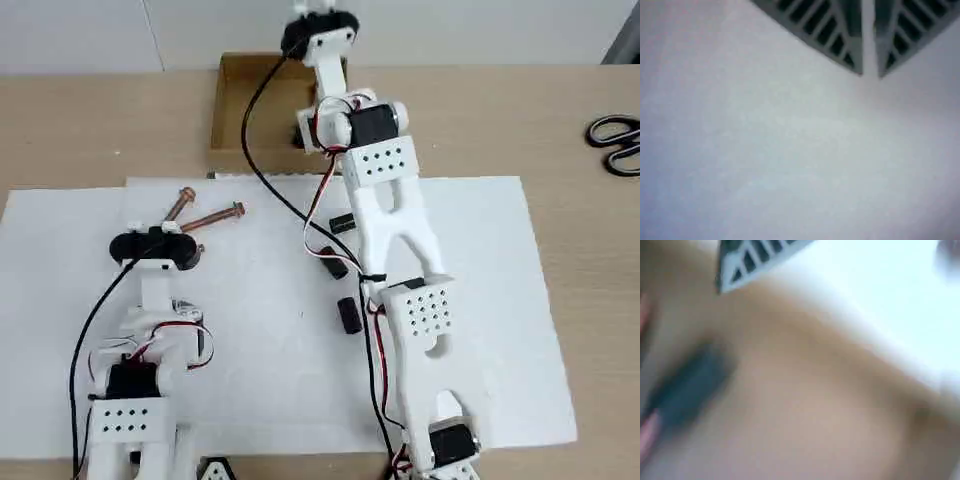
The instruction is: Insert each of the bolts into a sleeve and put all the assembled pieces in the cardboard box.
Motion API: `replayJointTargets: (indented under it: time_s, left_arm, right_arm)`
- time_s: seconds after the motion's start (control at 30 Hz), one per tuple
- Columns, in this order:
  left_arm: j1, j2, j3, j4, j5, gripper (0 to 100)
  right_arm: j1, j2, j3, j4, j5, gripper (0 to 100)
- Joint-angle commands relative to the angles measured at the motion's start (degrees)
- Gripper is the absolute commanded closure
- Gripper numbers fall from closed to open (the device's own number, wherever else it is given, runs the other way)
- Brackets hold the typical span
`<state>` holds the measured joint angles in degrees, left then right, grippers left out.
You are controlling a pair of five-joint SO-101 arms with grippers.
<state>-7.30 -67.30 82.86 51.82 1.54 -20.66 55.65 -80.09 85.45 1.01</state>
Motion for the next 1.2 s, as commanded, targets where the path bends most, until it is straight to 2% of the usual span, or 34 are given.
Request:
replayJointTargets:
  time_s: [0.0, 0.23, 0.53, 0.67, 0.8, 0.9, 1.17]
  left_arm:
    - [0.18, -0.35, -0.40, -0.97, -0.35, 99]
    - [0.18, -0.35, -0.40, -0.97, -0.35, 99]
    - [0.18, -0.44, -0.40, -0.97, -0.35, 99]
    - [0.18, -0.44, -0.40, -0.97, -0.35, 99]
    - [0.18, -0.44, -0.40, -0.97, -0.35, 99]
    - [0.18, -0.44, -0.40, -0.97, -0.35, 99]
    - [0.18, -0.44, -0.40, -0.97, -0.35, 99]
  right_arm:
    - [-0.92, -5.32, -3.52, 13.67, 0.62, 83.2]
    - [-1.54, -8.75, 3.34, 13.93, 0.62, 83.2]
    - [-5.67, -26.15, 34.11, 13.67, 0.62, 83.2]
    - [-5.32, -29.05, 42.37, 13.67, 0.97, 83.2]
    - [-4.62, -29.14, 47.21, 13.67, 1.76, 83.2]
    - [-4.79, -29.14, 50.20, 13.67, 6.24, 83.2]
    - [-4.79, -29.05, 51.43, 13.23, 11.60, 83.3]
